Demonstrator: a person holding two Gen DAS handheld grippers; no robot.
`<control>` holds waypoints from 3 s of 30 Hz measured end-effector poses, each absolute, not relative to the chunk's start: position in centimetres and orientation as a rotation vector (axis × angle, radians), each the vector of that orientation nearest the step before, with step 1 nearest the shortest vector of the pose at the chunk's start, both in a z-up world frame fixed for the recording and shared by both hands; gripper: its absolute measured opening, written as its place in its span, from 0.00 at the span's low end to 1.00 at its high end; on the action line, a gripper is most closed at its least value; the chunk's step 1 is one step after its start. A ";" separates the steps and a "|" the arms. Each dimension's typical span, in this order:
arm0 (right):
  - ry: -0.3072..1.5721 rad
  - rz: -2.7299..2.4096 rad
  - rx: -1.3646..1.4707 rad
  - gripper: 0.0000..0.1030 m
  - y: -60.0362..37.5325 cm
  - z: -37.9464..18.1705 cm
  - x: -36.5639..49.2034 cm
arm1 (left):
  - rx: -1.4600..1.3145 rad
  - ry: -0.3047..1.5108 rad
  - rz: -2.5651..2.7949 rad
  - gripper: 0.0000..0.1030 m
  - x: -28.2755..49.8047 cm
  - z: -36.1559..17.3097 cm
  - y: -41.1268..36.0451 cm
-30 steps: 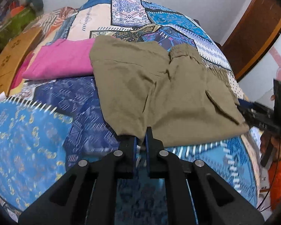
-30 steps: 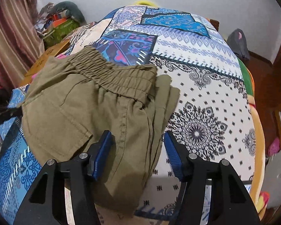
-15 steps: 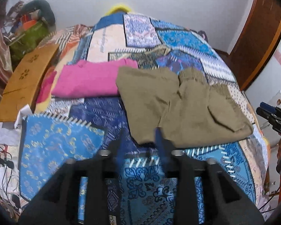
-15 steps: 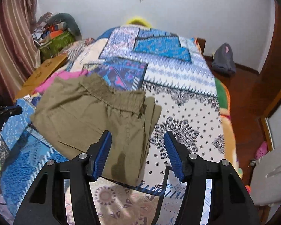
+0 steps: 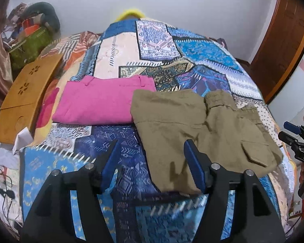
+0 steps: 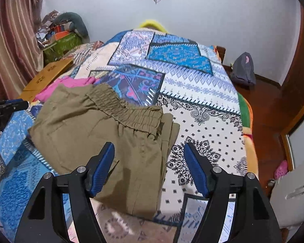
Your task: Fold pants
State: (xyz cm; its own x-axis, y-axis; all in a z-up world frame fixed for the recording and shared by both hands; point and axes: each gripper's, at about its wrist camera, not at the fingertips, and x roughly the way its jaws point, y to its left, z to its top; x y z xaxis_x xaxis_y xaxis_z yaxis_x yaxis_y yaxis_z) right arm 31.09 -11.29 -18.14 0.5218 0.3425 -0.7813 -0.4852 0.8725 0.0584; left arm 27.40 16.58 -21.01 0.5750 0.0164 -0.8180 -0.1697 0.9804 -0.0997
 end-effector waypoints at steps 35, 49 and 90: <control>1.085 0.638 -0.086 0.38 -10.1 -24.4 35.9 | -0.181 1.076 0.061 0.25 34.1 -28.3 15.9; 0.901 0.666 -0.043 0.13 -11.3 -16.2 31.5 | -0.130 0.991 0.052 0.02 30.2 -21.4 13.5; 0.739 0.829 -0.170 0.12 9.6 -11.6 37.5 | -0.151 0.809 0.246 0.02 31.9 -15.3 32.9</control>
